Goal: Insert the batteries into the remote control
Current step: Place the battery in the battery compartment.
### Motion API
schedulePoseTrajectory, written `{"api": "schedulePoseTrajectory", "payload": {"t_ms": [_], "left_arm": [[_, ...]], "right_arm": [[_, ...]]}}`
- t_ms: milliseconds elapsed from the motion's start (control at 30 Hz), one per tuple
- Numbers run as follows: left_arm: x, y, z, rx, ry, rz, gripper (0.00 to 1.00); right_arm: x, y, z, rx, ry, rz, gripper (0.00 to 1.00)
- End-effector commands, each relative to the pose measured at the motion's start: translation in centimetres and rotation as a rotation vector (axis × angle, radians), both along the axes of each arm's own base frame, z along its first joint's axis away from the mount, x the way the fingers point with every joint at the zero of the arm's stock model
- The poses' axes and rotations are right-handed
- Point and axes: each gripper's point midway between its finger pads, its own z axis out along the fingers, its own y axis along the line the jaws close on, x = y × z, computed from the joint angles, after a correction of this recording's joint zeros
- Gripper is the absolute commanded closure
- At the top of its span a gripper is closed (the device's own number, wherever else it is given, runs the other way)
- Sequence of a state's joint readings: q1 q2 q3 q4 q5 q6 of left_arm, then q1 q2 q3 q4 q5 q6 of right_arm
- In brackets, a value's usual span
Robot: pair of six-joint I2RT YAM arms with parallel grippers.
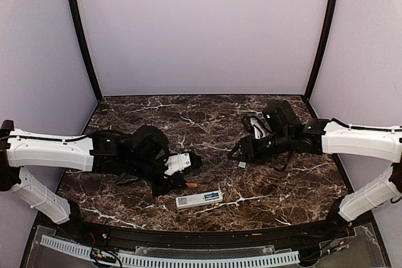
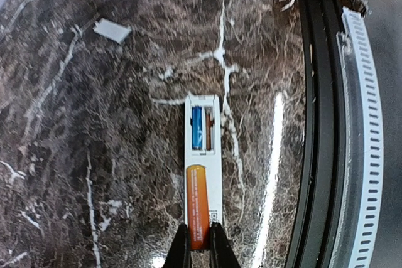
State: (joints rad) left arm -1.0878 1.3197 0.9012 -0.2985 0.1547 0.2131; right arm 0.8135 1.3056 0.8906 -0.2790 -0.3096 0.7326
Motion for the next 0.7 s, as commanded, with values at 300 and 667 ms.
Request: {"api": "schedulePoseTrajectory", "payload": {"t_ms": [300, 667], "left_arm": [[-0.5, -4.0, -5.4, 0.116, 0.14, -0.121, 1.0], [0.0, -4.7, -7.5, 0.188, 0.153, -0.14, 1.0]], "right_arm": [[-2.2, 2.5, -6.4, 0.005, 0.171, 0.237, 0.58], [-2.8, 3.4, -8.3, 0.031, 0.231, 0.289, 0.6]]}}
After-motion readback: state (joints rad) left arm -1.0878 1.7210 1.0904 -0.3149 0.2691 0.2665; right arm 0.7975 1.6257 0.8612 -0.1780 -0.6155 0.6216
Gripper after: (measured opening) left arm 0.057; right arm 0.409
